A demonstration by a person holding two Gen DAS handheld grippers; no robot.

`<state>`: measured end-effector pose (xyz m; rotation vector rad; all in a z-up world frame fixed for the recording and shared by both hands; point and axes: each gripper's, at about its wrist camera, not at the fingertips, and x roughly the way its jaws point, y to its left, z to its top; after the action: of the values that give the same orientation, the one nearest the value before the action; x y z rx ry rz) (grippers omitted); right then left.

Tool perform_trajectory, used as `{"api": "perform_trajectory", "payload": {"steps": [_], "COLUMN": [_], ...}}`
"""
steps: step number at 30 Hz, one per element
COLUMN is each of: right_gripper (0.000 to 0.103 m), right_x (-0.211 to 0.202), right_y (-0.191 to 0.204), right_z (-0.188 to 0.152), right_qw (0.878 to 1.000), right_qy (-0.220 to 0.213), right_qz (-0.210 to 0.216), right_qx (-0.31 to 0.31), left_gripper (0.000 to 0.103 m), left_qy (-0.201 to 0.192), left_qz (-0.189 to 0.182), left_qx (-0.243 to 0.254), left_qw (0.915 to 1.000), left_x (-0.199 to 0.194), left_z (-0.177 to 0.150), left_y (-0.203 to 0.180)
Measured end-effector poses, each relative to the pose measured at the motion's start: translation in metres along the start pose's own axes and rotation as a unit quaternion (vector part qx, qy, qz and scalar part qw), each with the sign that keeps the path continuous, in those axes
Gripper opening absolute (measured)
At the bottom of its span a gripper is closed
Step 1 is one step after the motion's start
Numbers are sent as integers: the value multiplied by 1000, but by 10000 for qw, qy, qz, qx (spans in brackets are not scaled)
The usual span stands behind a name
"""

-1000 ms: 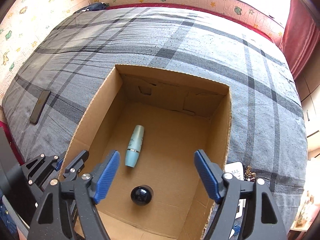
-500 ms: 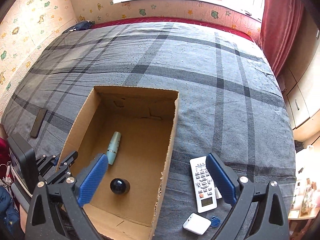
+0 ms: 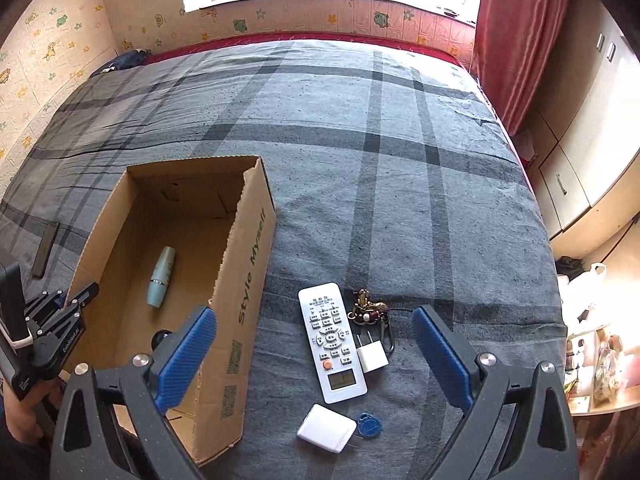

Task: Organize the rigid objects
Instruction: 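Withdraw the right gripper from the box toward the white charger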

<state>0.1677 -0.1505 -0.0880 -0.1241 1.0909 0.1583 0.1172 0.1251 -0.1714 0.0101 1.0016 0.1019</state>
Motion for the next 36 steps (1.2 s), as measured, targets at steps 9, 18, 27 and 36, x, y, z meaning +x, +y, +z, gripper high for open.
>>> {"api": "perform_trajectory", "payload": {"steps": [9,18,27,36], "right_gripper": [100,100,100,100], "right_x": [11,32,61,86], "right_y": [-24,-29,-31,-27], "right_z": [-41,-78,-107,-125], "right_qw": [9993,9976,9953,9943], "right_qy": [284,609,860,995], "right_qz": [-67,53,162,222], "right_qx": [235,334,409,323], "left_gripper": [14,14,14,14], "left_qy": [5,3,7,10], "left_qz": [22,43,48,56], "left_qx": [-3,6,12,16], "left_qw": [10000,10000,10000,10000], "left_x": [1,1,0,0], "left_z": [1,1,1,1], "left_y": [-1,-2,-4,-3]}}
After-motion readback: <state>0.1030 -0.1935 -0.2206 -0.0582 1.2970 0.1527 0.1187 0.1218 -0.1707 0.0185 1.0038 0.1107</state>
